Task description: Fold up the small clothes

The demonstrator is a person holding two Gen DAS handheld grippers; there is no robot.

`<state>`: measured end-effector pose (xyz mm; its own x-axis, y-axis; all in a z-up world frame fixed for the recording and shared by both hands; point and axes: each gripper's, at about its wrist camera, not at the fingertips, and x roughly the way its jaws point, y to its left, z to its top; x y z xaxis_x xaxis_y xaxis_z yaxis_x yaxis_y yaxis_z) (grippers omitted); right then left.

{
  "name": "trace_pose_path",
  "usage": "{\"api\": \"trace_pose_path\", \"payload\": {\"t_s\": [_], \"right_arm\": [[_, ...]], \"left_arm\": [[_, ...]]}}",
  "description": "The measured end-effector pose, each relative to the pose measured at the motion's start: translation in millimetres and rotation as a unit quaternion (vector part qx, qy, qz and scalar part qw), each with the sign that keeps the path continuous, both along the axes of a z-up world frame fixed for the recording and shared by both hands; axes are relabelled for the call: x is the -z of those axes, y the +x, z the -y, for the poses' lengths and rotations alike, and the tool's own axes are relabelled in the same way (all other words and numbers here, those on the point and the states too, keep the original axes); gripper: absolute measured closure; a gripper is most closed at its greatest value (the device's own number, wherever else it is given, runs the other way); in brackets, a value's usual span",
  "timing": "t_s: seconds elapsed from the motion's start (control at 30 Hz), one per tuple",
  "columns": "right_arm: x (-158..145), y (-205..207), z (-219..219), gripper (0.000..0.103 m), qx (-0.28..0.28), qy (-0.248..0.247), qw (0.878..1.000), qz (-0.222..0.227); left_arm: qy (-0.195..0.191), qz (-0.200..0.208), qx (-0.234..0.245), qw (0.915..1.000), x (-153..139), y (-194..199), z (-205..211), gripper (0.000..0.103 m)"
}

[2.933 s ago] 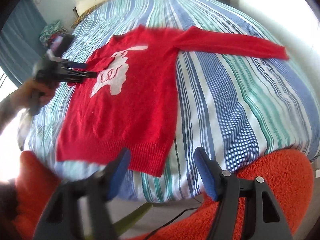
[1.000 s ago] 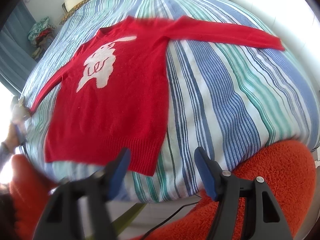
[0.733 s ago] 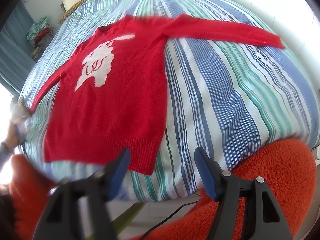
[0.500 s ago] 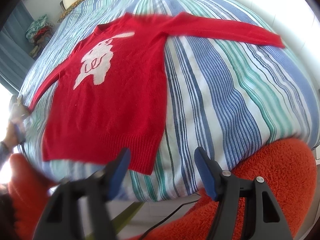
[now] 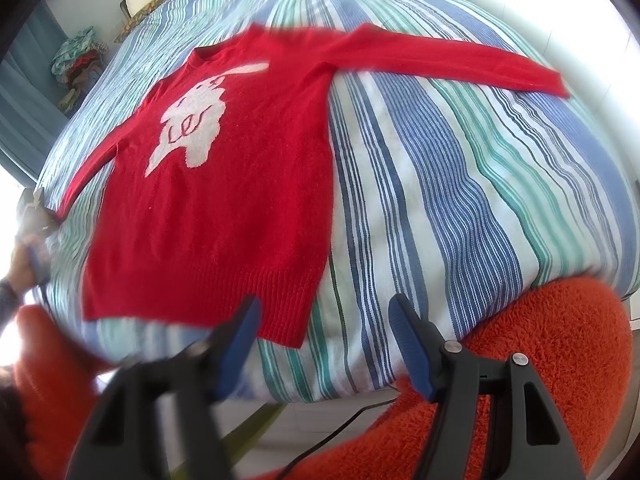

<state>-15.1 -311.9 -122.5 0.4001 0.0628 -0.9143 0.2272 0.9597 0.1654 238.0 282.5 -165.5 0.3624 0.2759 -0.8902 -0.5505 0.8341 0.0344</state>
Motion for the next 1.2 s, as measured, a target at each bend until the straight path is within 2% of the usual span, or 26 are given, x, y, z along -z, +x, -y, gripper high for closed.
{"api": "trace_pose_path", "payload": {"t_s": [0.3, 0.4, 0.5, 0.53, 0.6, 0.63, 0.67, 0.73, 0.8, 0.97, 1.1, 1.2], "right_arm": [[0, 0, 1, 0.037, -0.001, 0.000, 1.000, -0.002], [0, 0, 1, 0.037, 0.000, 0.000, 1.000, -0.002], [0, 0, 1, 0.035, 0.000, -0.001, 1.000, -0.004], [1, 1, 1, 0.032, 0.000, -0.002, 1.000, -0.006], [1, 1, 0, 0.032, -0.002, -0.003, 1.000, -0.007], [1, 1, 0, 0.031, -0.003, -0.004, 1.000, -0.007], [0, 1, -1, 0.031, -0.004, -0.005, 1.000, -0.006], [0, 0, -1, 0.024, -0.004, -0.006, 1.000, -0.006], [0, 0, -1, 0.021, -0.004, -0.005, 1.000, -0.005], [-4, -1, 3, 0.021, 0.003, 0.007, 1.000, 0.007], [-15, 5, 17, 0.021, 0.030, 0.021, 0.999, 0.037], [-27, 14, 29, 0.021, 0.044, -0.007, 0.997, 0.063]], "left_arm": [[0.007, -0.005, 0.001, 1.0000, 7, 2, 2, 0.098], [-0.019, 0.011, 0.002, 0.9998, 7, -3, -6, 0.096], [-0.061, 0.035, 0.001, 0.9975, 4, -10, -18, 0.094], [-0.075, 0.041, 0.000, 0.9964, 2, -14, -21, 0.087], [-0.100, 0.052, 0.003, 0.9936, -3, -20, -26, 0.064], [-0.108, 0.057, 0.005, 0.9925, -6, -25, -27, 0.042], [-0.108, 0.057, 0.004, 0.9925, -10, -30, -28, 0.025], [-0.089, 0.054, -0.007, 0.9945, -18, -41, -28, 0.016], [-0.093, 0.057, -0.012, 0.9939, -25, -55, -25, 0.016], [-0.120, 0.086, -0.008, 0.9890, -44, -94, -7, 0.015], [-0.116, 0.115, 0.024, 0.9862, -58, -115, 28, 0.013], [-0.106, 0.128, 0.060, 0.9843, -61, -125, 59, 0.012]]}}
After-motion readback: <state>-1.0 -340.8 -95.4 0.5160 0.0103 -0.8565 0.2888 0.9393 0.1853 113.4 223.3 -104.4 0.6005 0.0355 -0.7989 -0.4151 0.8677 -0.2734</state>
